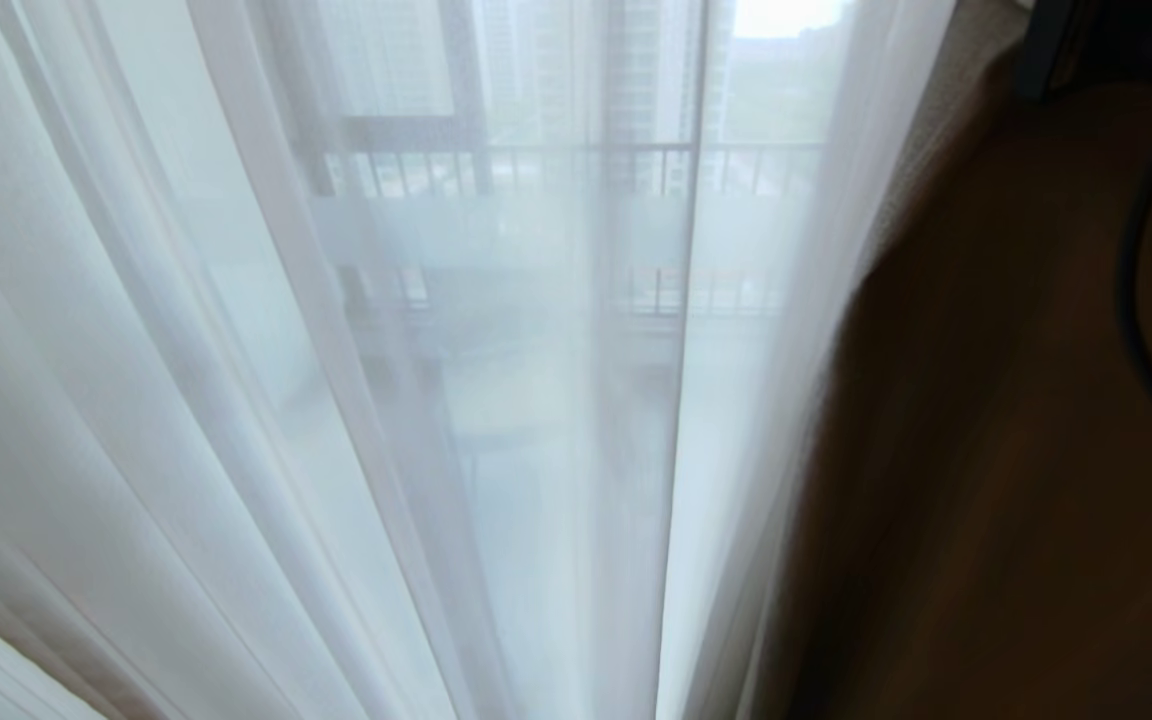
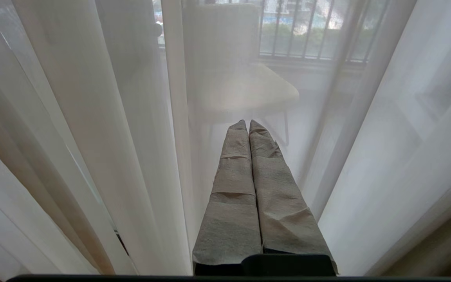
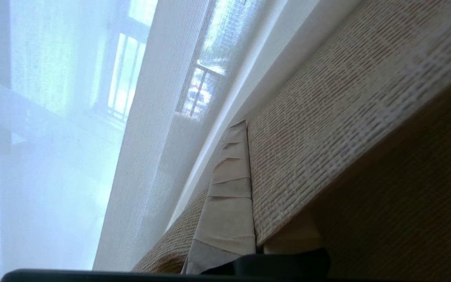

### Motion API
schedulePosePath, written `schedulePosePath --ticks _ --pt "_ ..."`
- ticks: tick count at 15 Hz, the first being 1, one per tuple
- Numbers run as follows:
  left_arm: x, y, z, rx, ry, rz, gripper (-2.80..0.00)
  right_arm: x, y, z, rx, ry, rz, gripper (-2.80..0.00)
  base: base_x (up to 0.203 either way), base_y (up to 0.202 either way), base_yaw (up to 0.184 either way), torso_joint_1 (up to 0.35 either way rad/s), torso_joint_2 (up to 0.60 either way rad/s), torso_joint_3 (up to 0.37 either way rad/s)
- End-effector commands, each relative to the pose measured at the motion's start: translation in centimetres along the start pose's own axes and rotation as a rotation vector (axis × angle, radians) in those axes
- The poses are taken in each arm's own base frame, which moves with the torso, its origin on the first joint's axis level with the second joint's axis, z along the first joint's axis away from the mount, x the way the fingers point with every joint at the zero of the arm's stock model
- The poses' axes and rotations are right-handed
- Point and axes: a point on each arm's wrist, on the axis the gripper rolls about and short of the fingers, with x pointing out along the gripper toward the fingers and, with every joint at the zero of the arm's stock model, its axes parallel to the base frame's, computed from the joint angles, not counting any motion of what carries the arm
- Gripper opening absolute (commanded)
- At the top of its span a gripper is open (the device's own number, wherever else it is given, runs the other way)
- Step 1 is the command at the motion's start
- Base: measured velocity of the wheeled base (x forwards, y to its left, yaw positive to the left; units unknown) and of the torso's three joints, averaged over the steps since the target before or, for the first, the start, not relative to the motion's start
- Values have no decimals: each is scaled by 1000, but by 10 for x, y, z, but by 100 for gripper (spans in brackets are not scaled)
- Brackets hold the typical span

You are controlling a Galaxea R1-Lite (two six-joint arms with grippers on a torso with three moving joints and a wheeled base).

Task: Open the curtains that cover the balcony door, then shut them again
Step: Close the outer curtains on both sides

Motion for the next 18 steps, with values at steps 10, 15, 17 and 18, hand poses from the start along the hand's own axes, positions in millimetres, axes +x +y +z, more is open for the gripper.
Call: schedulePosePath --ticks 10,15,17,18 --pt "0 0 0 -1 -2 1 -280 17 37 -10 -102 -11 88 -280 0 0 0 0 0 0" --pt "0 0 0 -1 -2 1 -280 29 71 -10 -212 -89 133 -280 0 0 0 0 0 0" --pt "0 0 0 -1 -2 1 -280 33 84 -11 -227 -106 154 -280 0 0 0 0 0 0" --pt "0 0 0 -1 -2 1 -280 35 90 -11 -227 -112 160 -280 0 0 0 0 0 0"
